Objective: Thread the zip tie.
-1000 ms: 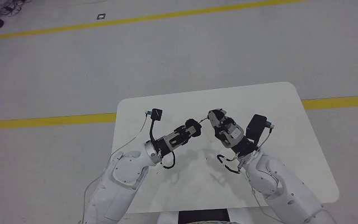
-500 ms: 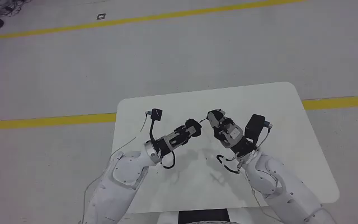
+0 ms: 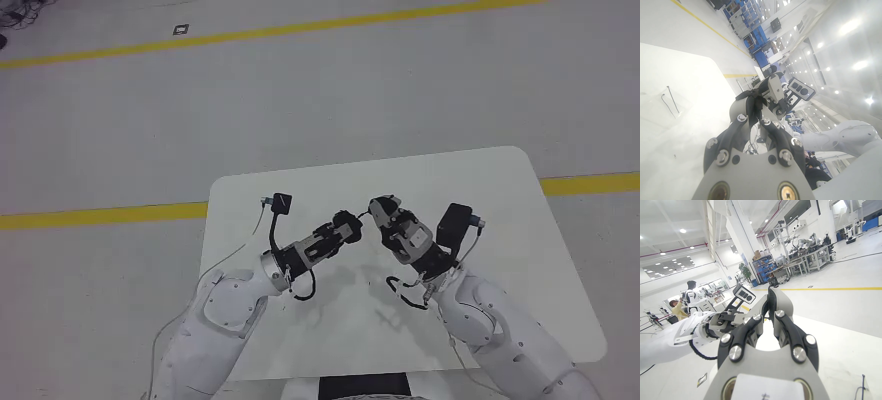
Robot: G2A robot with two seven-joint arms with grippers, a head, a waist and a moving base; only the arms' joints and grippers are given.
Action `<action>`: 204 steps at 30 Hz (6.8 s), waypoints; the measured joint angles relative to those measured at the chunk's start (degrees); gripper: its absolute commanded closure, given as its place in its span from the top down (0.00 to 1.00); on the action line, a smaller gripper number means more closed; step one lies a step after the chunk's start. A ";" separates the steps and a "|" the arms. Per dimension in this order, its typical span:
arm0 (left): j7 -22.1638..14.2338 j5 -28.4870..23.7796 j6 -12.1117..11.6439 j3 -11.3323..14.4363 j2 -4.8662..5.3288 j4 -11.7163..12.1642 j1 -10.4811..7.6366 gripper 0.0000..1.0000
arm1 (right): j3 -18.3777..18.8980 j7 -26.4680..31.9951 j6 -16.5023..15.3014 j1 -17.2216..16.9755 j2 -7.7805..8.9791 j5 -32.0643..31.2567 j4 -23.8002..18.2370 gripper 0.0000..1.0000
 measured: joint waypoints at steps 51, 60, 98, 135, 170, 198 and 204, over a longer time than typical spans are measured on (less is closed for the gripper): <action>0.48 -22.15 0.08 0.67 0.55 -0.31 -0.82 0.00 | 7.41 -8.81 2.60 -4.68 1.89 -12.35 2.86 1.00; -5.79 -43.66 1.43 0.66 0.28 1.96 -0.80 0.00 | 8.23 -14.01 8.28 -5.43 1.95 -27.25 4.50 1.00; -12.68 -71.65 7.70 4.13 -1.62 6.42 -1.25 0.00 | -4.75 -22.72 21.88 6.29 7.24 -39.14 6.34 1.00; -13.02 -70.93 8.11 4.65 -1.79 6.57 -1.62 0.00 | -15.37 -31.33 23.92 18.36 1.83 -32.42 17.01 1.00; -13.02 -70.93 8.11 4.65 -1.79 6.57 -1.62 0.00 | -14.38 -32.33 22.09 16.96 -1.68 -32.86 17.52 0.44; -13.02 -70.93 8.12 4.65 -1.79 6.57 -1.62 0.00 | -14.79 -32.62 22.09 18.75 -5.40 -34.65 20.61 0.24; -13.02 -70.93 8.12 4.65 -1.79 6.57 -1.62 0.00 | -14.05 -32.76 21.88 18.08 -5.74 -35.10 20.61 0.24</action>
